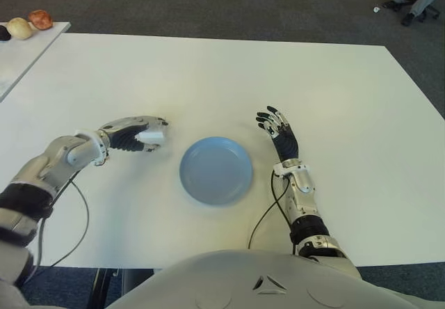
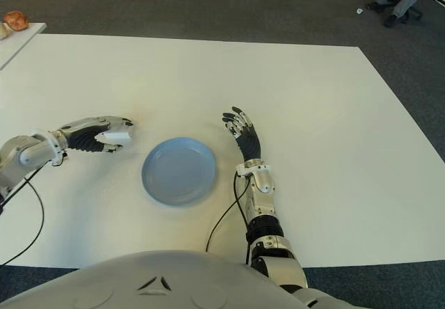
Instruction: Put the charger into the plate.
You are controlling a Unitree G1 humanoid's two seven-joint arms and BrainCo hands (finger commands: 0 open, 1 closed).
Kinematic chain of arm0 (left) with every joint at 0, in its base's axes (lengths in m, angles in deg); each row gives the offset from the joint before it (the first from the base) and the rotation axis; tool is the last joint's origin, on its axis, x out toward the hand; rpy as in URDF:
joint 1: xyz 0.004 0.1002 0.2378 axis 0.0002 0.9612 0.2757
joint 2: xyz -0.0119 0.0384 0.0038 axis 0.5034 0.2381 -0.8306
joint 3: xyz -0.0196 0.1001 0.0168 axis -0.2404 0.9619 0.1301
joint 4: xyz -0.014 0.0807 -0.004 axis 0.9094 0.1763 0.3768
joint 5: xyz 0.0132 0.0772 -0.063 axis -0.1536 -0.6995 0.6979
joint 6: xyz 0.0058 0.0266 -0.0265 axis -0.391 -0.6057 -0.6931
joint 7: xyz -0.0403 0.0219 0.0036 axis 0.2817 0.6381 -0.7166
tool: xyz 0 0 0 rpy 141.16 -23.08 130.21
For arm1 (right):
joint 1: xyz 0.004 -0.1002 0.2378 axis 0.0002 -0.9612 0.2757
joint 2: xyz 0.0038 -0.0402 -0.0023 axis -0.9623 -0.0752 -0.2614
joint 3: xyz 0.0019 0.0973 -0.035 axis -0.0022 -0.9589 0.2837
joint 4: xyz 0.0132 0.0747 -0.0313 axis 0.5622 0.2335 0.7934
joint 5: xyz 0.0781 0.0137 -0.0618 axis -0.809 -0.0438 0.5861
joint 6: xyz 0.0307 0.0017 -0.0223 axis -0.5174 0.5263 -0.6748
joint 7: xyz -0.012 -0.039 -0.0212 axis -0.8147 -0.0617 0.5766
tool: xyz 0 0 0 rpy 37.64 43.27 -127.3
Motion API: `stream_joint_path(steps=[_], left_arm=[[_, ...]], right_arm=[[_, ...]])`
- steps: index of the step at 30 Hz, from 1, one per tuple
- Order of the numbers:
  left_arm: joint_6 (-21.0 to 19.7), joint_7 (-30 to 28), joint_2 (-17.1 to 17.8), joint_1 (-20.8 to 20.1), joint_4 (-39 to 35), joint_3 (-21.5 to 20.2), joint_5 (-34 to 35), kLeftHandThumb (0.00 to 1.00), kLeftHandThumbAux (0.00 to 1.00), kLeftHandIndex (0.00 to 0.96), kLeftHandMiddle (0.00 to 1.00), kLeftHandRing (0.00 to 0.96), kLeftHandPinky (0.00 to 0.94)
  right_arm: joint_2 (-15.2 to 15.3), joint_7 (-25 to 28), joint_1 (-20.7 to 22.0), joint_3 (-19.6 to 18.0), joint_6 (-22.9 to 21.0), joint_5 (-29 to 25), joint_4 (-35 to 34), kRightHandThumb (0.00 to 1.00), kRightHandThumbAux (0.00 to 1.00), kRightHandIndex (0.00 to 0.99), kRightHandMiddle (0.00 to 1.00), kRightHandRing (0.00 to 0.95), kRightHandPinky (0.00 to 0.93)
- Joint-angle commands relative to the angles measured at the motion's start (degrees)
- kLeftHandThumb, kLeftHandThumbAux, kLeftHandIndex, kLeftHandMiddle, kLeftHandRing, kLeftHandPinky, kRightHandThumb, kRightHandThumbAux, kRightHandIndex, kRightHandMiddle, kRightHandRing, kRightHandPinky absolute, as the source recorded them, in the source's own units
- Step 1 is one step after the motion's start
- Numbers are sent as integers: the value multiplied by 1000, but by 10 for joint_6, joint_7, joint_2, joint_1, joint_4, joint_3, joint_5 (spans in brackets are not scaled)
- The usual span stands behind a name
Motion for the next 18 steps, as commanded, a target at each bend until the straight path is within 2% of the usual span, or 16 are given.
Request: stream_joint_path(steps=[1,8,18], left_arm=[[-17,-18,-7,34,-36,-23,8,79,457,0,0,0,26],[-27,-16,-18,66,-66,-59,19,99,471,0,0,0,9],[-4,-15,-29,111,-95,-100,39,114,513,0,0,2,22]], right_arm=[[0,-7,-36,4,-41,4,29,0,598,157,301,258,227],[3,-4,-36,7,-45,2,28,0,594,160,305,264,232],[3,-2,-34,6,-45,-2,31,0,598,162,311,268,233]])
